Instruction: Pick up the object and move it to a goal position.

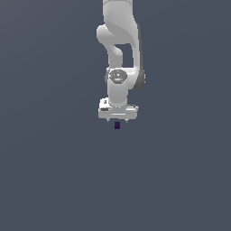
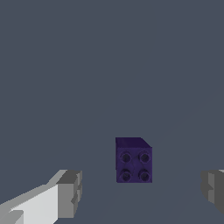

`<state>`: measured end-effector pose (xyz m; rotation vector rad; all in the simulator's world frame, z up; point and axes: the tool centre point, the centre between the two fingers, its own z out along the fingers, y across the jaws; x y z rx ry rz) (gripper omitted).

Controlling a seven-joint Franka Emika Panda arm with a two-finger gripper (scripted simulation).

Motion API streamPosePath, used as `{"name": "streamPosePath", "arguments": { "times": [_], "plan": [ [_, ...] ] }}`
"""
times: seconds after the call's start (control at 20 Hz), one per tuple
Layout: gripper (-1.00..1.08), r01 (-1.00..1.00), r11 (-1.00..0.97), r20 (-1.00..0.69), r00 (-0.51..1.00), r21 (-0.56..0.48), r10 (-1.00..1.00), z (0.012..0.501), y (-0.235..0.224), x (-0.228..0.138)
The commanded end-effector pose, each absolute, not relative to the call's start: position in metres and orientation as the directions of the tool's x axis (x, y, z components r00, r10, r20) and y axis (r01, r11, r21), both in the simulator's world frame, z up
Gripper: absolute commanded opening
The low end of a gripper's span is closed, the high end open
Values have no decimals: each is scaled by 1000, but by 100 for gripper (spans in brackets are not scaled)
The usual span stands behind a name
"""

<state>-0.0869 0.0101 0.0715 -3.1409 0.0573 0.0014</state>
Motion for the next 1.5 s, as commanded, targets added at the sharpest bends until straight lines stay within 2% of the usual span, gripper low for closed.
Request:
{"name": "streamPosePath", "arguments": {
  "times": [0.0, 0.75, 0.8, 1.45],
  "plan": [
    [100, -36, -999, -1, 999, 0, -36, 68, 10, -87],
    [100, -37, -999, 0, 999, 0, -37, 22, 10, -88],
    [-100, -37, -999, 0, 999, 0, -37, 22, 10, -88],
    [-100, -37, -999, 0, 999, 0, -37, 24, 9, -90]
  ]
}}
